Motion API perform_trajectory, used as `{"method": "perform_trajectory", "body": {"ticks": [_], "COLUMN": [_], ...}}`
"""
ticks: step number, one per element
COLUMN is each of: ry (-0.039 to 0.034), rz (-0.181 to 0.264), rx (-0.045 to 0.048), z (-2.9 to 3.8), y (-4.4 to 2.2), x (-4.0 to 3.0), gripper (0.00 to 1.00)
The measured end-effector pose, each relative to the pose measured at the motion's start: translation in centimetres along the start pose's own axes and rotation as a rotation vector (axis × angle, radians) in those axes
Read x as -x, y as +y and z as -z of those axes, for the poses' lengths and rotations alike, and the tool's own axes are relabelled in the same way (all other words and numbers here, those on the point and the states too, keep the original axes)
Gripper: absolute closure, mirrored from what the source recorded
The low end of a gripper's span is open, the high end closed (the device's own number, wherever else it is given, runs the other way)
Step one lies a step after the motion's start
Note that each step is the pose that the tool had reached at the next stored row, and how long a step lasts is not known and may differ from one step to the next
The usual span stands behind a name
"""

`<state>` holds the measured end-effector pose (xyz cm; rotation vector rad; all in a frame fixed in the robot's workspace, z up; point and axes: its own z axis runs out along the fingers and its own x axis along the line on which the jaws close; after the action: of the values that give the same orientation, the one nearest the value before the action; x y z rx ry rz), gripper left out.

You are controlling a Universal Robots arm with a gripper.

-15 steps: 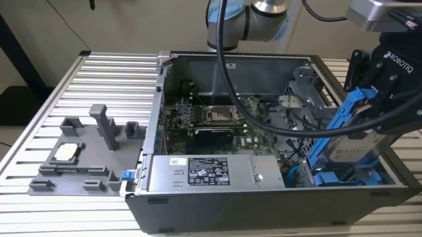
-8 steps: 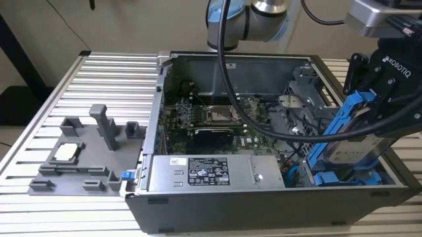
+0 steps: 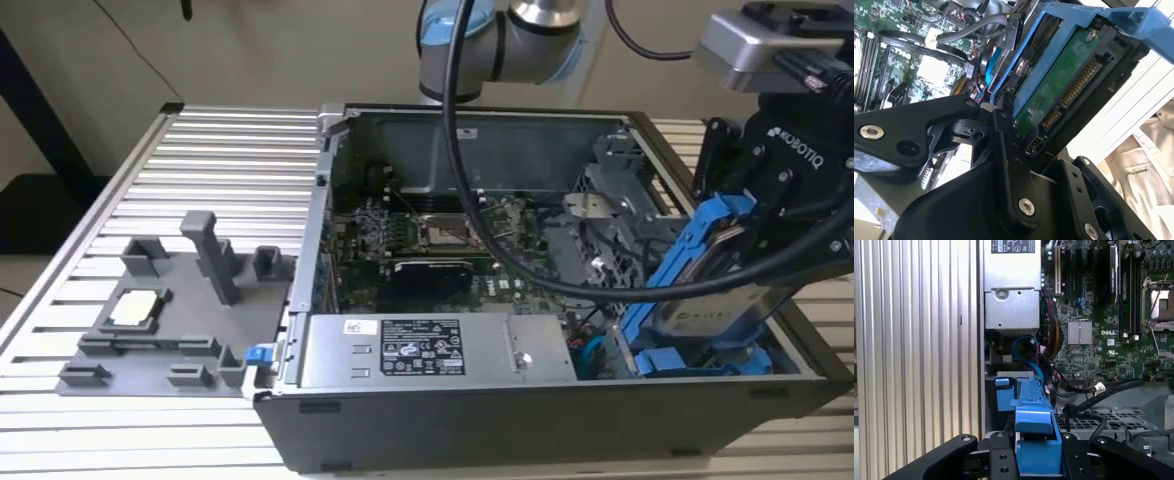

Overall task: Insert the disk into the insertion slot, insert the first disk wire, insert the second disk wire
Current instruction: 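Insert the disk into the insertion slot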

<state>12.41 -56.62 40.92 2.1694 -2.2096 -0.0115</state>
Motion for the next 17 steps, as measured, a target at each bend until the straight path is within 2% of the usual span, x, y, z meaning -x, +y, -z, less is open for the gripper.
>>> {"method": "perform_trajectory", "body": {"ticks": [7, 17], "ry": [-0.0003, 0.0000], "rz": [0.001, 0.004], "rx": [0.0002, 0.0001], "z": [-0.92, -1.76], "y": [-0.09, -0.32], "x": [0.04, 0.47], "gripper": [0.67, 0.67]}}
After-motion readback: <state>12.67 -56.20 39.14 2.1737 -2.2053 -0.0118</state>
